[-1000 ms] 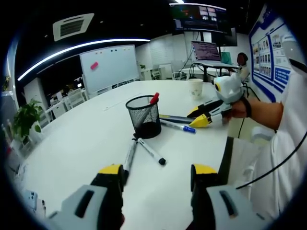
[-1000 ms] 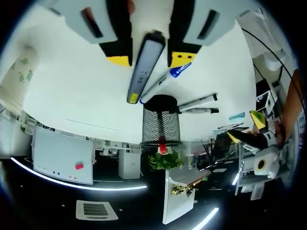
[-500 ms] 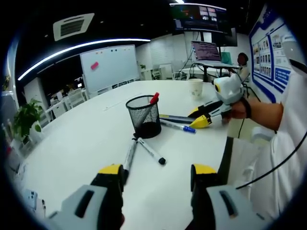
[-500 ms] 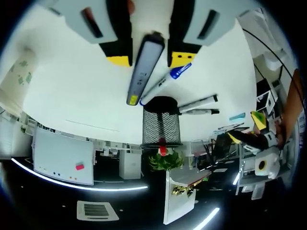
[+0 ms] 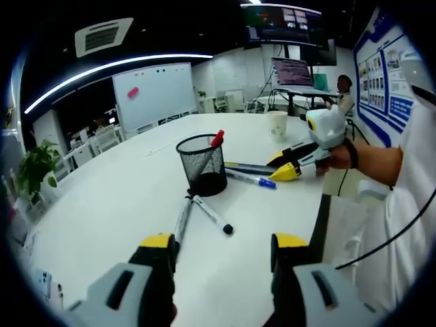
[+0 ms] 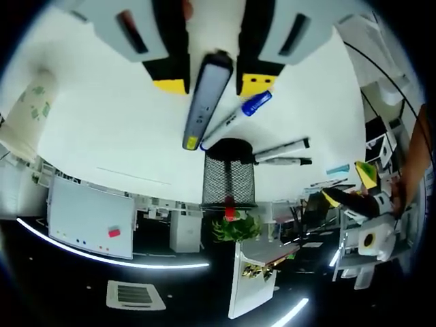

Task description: Place the scattered laser pointers and whiteboard markers into the pen holder and stack the scattered paper cups together

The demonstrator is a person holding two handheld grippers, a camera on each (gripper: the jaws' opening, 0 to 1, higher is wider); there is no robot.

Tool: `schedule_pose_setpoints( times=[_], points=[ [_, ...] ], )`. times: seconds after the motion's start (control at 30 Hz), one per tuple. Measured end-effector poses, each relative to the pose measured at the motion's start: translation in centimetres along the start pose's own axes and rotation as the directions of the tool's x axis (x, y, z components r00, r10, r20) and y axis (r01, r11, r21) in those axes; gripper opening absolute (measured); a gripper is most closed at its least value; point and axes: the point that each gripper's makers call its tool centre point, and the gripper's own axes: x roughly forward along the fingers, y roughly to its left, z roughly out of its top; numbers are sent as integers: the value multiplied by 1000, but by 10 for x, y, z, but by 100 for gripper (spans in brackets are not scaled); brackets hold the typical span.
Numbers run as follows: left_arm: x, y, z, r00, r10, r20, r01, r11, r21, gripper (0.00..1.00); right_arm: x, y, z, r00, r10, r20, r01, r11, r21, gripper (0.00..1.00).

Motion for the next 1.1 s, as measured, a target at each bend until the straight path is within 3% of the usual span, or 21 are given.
schedule_pose_setpoints(
  times=[1.1],
  points=[
    [0, 0, -1, 1000, 4, -5, -4, 1000, -1, 57, 1, -5, 0, 998, -60, 20, 60, 998, 3, 22]
  ],
)
